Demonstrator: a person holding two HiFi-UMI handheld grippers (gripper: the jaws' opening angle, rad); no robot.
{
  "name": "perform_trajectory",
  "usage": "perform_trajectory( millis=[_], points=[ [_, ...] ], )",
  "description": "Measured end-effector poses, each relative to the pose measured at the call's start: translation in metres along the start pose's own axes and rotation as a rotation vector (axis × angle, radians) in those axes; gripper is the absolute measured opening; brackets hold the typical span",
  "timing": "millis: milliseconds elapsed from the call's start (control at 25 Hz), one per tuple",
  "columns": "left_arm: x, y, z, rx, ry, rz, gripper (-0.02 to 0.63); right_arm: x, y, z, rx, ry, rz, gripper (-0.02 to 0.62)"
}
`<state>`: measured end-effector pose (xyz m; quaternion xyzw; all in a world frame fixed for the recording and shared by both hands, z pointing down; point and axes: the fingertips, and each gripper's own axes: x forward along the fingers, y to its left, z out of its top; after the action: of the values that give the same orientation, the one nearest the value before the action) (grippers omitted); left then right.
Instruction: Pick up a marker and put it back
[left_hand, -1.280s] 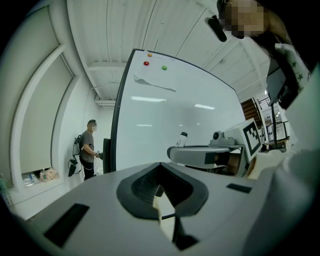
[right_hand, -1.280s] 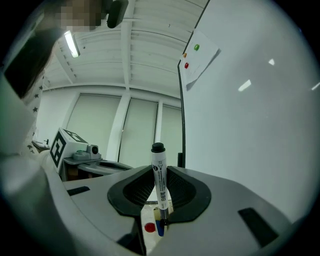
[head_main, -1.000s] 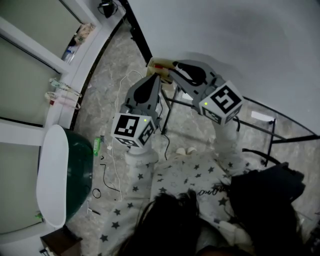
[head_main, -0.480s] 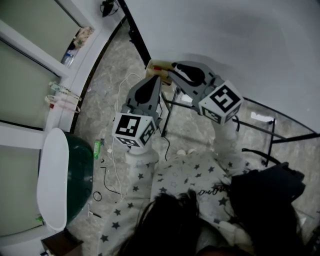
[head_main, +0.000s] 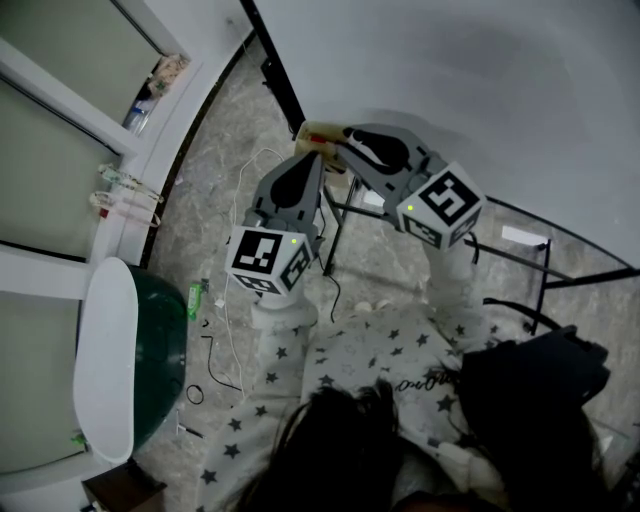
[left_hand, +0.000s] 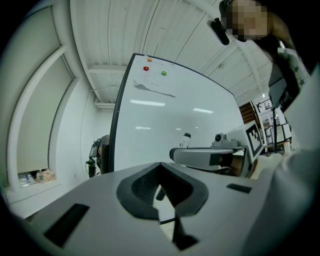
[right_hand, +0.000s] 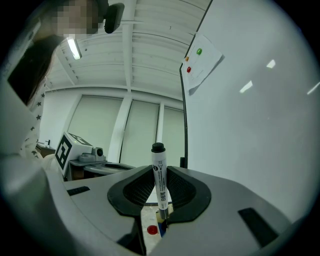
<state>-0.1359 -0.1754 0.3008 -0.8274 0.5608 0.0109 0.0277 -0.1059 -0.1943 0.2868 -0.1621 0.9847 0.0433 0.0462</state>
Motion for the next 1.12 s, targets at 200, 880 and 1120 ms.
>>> perform_trajectory(
  millis=[200,880,1120],
  points=[
    [0.001,0.000,0.001,0.003,0.001,-0.006,0.002,0.001,-0.002,0.000,0.002,0.008,-0.005,0.084],
    [0.012,0.019,-0.031,-0.024,-0.009,0.052,0.001,0.016,-0.011,-0.042,-0.003,0.046,-0.025,0.084],
    [0.012,0.018,-0.053,-0.045,0.021,0.057,0.002,0.020,-0.012,-0.074,0.013,0.071,-0.039,0.084]
  ],
)
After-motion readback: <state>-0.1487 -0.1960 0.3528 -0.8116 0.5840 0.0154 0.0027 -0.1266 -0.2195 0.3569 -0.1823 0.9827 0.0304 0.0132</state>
